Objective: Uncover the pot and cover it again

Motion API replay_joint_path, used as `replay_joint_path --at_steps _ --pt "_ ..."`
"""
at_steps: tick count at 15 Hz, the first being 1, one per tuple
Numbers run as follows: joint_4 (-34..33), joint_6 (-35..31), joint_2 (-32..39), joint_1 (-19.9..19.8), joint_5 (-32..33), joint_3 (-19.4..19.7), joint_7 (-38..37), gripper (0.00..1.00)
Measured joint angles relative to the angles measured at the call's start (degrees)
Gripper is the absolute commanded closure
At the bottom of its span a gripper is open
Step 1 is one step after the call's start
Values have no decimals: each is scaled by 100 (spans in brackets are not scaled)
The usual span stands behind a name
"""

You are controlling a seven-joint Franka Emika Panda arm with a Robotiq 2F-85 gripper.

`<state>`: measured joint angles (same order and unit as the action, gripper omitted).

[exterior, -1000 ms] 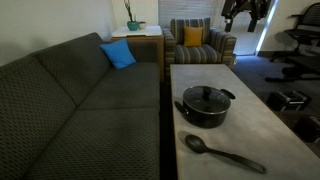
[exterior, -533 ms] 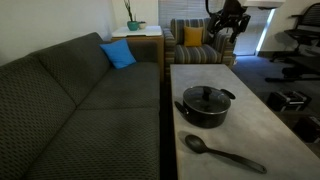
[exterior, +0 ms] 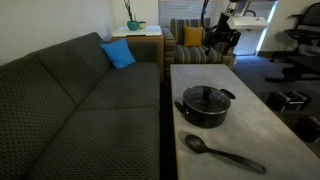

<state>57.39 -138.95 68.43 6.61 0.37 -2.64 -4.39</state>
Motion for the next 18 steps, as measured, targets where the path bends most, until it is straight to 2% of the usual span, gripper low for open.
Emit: replay_joint_path --at_steps 6,9,13,18 --pt "-1457 1198 921 -55 -47 -145 247 0" --pt "-1852 1673 1162 -45 -47 -214 429 0" --pt "-1916 1670 1175 -12 -10 -199 295 0" --pt "-1913 1033 1332 341 153 21 -283 0"
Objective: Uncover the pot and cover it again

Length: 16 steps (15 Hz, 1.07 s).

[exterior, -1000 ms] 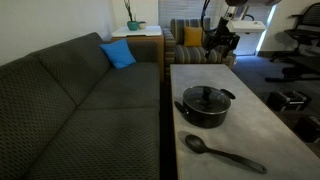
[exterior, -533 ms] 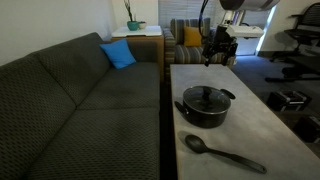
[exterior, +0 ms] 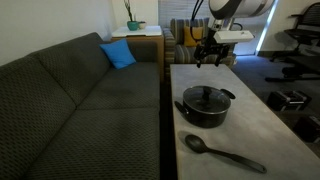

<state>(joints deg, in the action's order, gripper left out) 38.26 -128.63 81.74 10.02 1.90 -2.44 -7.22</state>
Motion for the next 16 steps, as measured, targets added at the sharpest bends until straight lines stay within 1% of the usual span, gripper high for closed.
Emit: replay_joint_path --at_steps 3,6,10,13,16 --pt "-25 -289 250 136 20 105 -202 0" --pt "111 -464 327 140 19 160 -218 0" --pt "194 -446 328 100 15 161 -189 0" --pt "218 -110 329 97 12 156 -10 0" --pt "217 -54 328 99 12 155 29 0"
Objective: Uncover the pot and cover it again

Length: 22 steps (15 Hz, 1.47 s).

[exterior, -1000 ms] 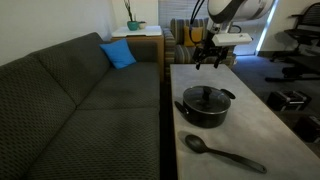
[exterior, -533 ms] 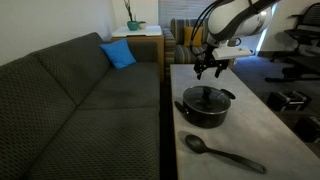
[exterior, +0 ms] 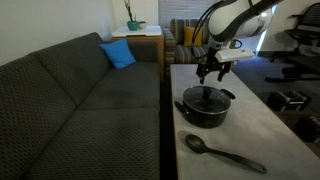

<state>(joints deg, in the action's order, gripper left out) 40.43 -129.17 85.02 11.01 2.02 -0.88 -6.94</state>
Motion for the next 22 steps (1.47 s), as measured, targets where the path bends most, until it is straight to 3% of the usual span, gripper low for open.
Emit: replay_joint_path --at_steps 8,18,22 --pt "135 -1558 1 594 529 690 -893 0" --pt "1105 -3389 31 1167 660 1456 -3137 0" --pt "1484 -3634 50 1344 642 1897 -3896 0"
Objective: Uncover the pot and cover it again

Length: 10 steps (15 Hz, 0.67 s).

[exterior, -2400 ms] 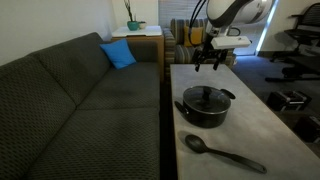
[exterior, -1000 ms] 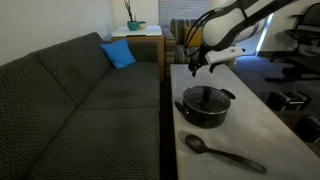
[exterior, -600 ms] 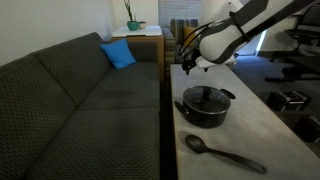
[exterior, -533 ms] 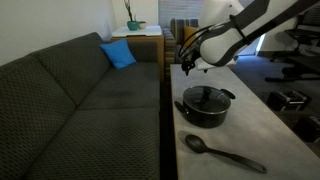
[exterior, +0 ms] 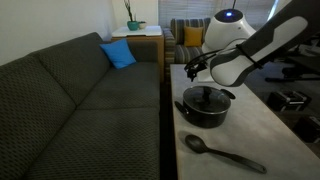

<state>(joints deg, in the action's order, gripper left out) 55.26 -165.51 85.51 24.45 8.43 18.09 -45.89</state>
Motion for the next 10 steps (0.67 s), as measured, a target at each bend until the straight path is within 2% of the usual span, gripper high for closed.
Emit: replay_joint_path --at_steps 2,3,7,8,10 --pt "87 27 4 -37 -3 -36 -16 0" --pt "104 27 3 -132 1 -218 159 0" --pt "86 155 -31 -958 -82 -1613 1778 0" --pt "77 279 -37 -1090 -218 -1773 2150 0" --pt "35 594 -47 -1183 -415 -1796 2512 0"
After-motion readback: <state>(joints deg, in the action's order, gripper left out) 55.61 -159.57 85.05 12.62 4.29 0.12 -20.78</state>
